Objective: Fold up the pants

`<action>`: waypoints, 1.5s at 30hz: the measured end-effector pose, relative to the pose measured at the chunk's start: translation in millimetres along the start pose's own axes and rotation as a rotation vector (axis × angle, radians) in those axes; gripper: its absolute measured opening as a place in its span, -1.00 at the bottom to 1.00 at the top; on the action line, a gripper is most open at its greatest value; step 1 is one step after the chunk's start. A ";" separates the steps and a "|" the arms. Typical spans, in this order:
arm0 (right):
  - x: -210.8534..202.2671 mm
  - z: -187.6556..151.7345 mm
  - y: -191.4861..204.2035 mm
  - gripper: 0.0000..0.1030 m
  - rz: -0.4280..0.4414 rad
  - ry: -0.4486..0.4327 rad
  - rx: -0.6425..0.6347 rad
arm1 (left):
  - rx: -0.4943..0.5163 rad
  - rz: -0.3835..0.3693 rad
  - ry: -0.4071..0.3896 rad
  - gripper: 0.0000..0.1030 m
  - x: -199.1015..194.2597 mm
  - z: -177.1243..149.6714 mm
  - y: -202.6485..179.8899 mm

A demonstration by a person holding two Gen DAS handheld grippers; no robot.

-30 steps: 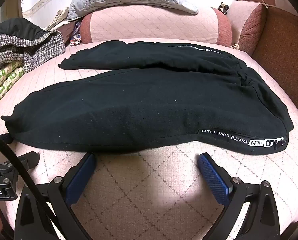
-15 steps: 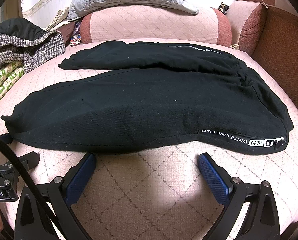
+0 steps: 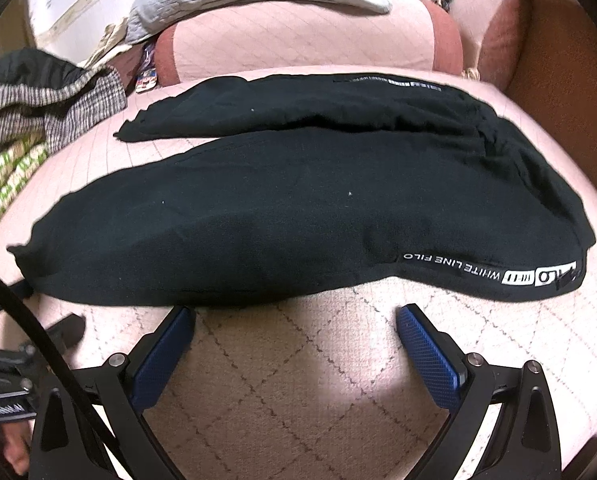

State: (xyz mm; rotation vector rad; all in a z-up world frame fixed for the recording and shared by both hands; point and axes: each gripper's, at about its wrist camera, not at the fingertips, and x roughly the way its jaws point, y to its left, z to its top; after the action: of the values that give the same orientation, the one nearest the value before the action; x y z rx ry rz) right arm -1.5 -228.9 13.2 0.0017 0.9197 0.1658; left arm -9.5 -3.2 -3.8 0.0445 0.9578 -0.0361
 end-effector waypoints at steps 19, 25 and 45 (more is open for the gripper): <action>-53.2 -15.0 2.9 0.59 0.028 -0.140 0.096 | -0.153 -0.015 -0.174 1.00 -47.6 -1.7 34.8; -90.1 -0.1 -1.7 0.55 0.142 -0.174 0.231 | -0.171 0.028 -0.210 1.00 -75.9 1.4 47.8; -318.4 155.1 18.1 1.00 -0.086 -0.597 -0.109 | -0.081 0.253 -0.507 1.00 -261.8 101.3 117.3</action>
State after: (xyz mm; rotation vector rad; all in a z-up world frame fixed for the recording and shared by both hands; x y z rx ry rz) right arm -70.5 -245.9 360.6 -0.0855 0.3134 0.1246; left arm -71.3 111.4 271.2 0.0774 0.4406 0.2158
